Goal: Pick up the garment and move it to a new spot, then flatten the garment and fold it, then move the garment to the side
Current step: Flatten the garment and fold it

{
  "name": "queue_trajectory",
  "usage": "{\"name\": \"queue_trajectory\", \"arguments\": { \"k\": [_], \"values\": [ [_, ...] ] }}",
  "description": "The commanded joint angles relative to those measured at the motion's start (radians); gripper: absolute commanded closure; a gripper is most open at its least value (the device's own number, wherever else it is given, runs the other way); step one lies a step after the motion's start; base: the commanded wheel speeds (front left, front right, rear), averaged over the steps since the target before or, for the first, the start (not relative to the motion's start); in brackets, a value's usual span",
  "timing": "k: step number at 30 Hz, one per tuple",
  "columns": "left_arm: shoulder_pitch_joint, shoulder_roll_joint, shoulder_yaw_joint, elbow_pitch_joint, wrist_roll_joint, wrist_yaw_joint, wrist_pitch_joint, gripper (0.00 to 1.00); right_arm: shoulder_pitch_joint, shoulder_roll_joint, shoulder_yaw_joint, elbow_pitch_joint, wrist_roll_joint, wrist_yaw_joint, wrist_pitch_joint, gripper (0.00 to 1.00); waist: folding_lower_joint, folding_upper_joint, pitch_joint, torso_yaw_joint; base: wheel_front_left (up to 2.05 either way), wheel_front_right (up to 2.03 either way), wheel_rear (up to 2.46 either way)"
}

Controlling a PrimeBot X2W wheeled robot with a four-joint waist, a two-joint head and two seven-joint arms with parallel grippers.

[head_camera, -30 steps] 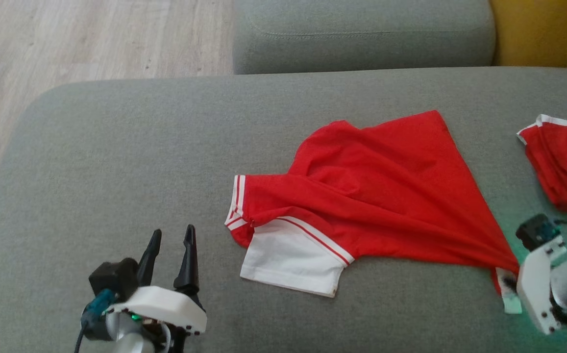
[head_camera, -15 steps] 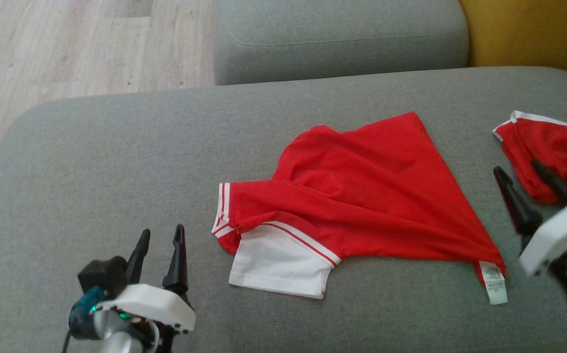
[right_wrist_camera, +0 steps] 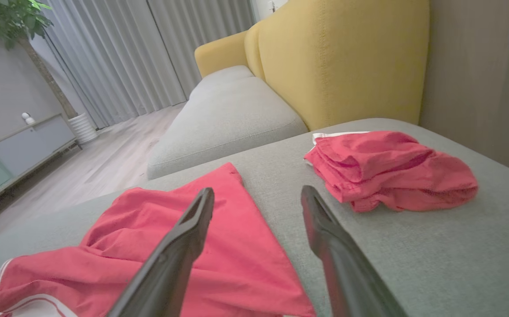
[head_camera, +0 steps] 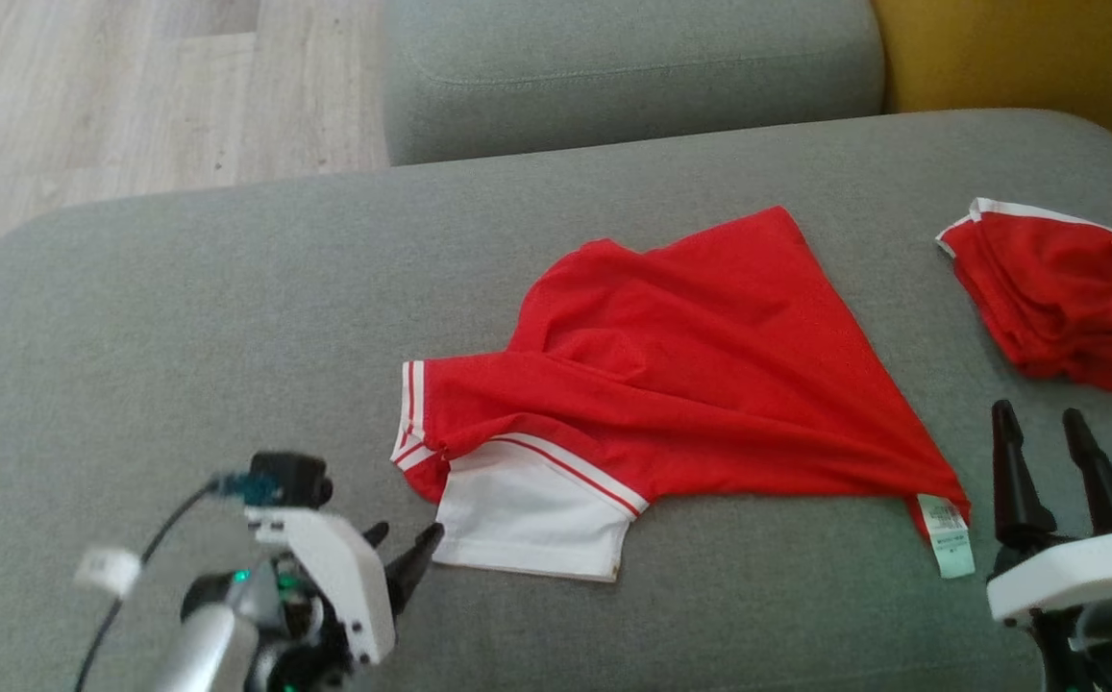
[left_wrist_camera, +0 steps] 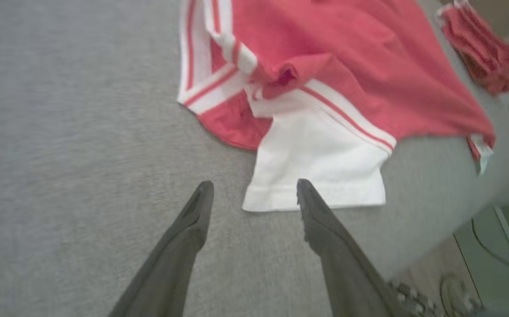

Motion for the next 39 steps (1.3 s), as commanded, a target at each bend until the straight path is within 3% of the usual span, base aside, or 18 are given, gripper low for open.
{"name": "queue_trajectory", "arguments": {
  "k": [1,6,9,21,22,24,30,39],
  "values": [
    [-0.099,0.035,0.025,-0.021,-0.009,-0.010,0.045,0.00,-0.053,-0.020,0.010,-0.029,-0.011,0.007,-0.011,0.00,0.0000,0.0000,0.003,-0.006,0.00,0.00,0.00],
    [-0.196,0.065,-0.021,0.074,-0.098,-0.033,0.269,0.00,-0.074,-0.017,0.012,-0.012,-0.011,0.007,-0.010,0.00,0.0000,0.0000,0.008,-0.031,0.00,0.00,0.00],
    [-0.233,0.073,-0.055,0.114,-0.125,-0.039,0.336,0.00,-0.081,-0.013,0.019,0.000,-0.007,0.007,-0.012,0.00,0.0000,0.0000,0.011,-0.050,0.00,0.00,0.00],
    [-0.324,0.063,-0.129,0.286,-0.137,-0.043,0.295,0.01,-0.089,-0.014,0.032,0.028,-0.003,0.007,-0.009,0.00,0.0000,0.0000,0.018,-0.078,0.00,0.00,0.00],
    [-0.328,0.059,-0.136,0.295,-0.146,-0.043,0.296,0.39,-0.089,-0.015,0.032,0.030,-0.004,0.007,-0.009,0.00,0.0000,0.0000,0.018,-0.076,0.00,0.00,0.00],
    [-0.335,0.060,-0.154,0.305,-0.163,-0.044,0.294,1.00,-0.090,-0.015,0.033,0.034,-0.004,0.007,-0.008,0.00,0.0000,0.0000,0.015,-0.071,0.00,0.00,0.00],
    [-0.351,0.098,-0.202,0.286,-0.218,-0.044,0.302,1.00,-0.084,-0.015,0.027,0.033,-0.005,0.007,-0.008,0.00,0.0000,0.0000,0.002,-0.041,0.00,0.00,0.00],
    [-0.324,0.229,-0.179,0.226,-0.273,-0.029,0.354,1.00,-0.062,-0.014,0.005,0.026,-0.008,0.007,0.010,0.00,0.0000,0.0000,-0.006,0.002,0.00,0.00,0.00]
  ]
}}
